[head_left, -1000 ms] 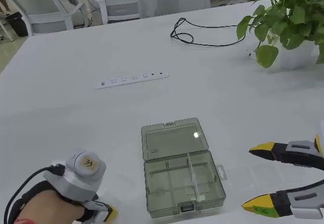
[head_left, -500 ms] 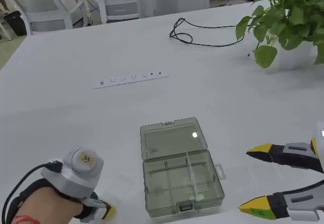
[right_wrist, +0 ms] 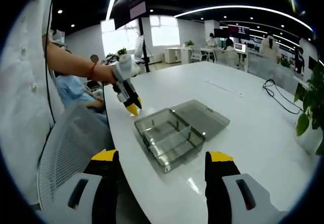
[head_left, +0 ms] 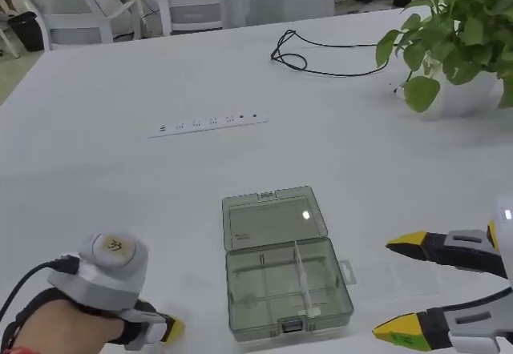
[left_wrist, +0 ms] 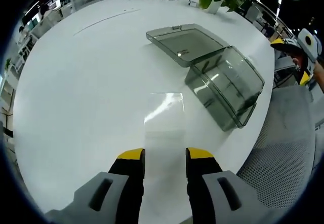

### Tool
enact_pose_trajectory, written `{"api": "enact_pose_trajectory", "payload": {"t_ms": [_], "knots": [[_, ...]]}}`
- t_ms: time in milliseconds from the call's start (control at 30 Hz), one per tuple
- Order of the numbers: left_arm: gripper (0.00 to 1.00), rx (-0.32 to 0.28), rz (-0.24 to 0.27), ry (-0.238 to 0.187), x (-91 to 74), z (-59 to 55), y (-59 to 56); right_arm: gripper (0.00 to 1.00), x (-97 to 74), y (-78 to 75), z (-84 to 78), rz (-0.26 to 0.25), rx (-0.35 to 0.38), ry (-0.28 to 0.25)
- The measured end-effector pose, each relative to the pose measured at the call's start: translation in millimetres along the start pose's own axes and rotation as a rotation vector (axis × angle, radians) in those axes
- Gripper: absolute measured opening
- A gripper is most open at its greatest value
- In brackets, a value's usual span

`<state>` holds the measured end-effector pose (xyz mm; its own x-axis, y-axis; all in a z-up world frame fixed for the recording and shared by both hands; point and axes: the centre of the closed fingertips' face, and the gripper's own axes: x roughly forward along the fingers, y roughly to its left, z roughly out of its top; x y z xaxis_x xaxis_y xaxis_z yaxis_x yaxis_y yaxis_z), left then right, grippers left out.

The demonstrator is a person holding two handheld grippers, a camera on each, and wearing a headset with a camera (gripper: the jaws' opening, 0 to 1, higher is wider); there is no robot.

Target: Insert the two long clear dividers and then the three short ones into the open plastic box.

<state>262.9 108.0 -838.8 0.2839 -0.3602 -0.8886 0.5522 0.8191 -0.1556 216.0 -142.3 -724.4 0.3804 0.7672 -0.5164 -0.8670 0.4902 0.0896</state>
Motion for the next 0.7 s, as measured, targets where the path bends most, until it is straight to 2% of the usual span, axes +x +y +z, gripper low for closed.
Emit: {"api": "enact_pose_trajectory", "payload": {"t_ms": [167, 300, 400, 533, 600, 700], "knots": [[0.30, -0.059, -0.026, -0.082, -13.4, 11.1, -5.7, 0.70, 2.1, 1.3, 8.7, 0.002, -0.001, 0.000], [0.30, -0.077, -0.047, -0.139, -24.2, 21.6, -12.3, 0.70, 2.2, -1.4, 13.8, 0.002, 0.004, -0.009], [0.30, -0.090, -0.067, -0.193, -34.1, 32.9, -20.3, 0.69, 7.0, 0.4, 23.7, 0.007, 0.014, -0.022], [0.30, -0.104, -0.101, -0.250, -43.3, 45.0, -32.9, 0.66, 14.1, 3.4, 36.4, 0.007, 0.042, -0.035], [0.30, -0.115, -0.122, -0.278, -47.1, 51.0, -39.8, 0.64, 18.2, 5.1, 43.0, 0.011, 0.093, -0.039], [0.30, -0.121, -0.154, -0.317, -51.7, 59.0, -50.6, 0.63, 23.9, 5.7, 53.8, 0.013, 0.132, -0.058]]}}
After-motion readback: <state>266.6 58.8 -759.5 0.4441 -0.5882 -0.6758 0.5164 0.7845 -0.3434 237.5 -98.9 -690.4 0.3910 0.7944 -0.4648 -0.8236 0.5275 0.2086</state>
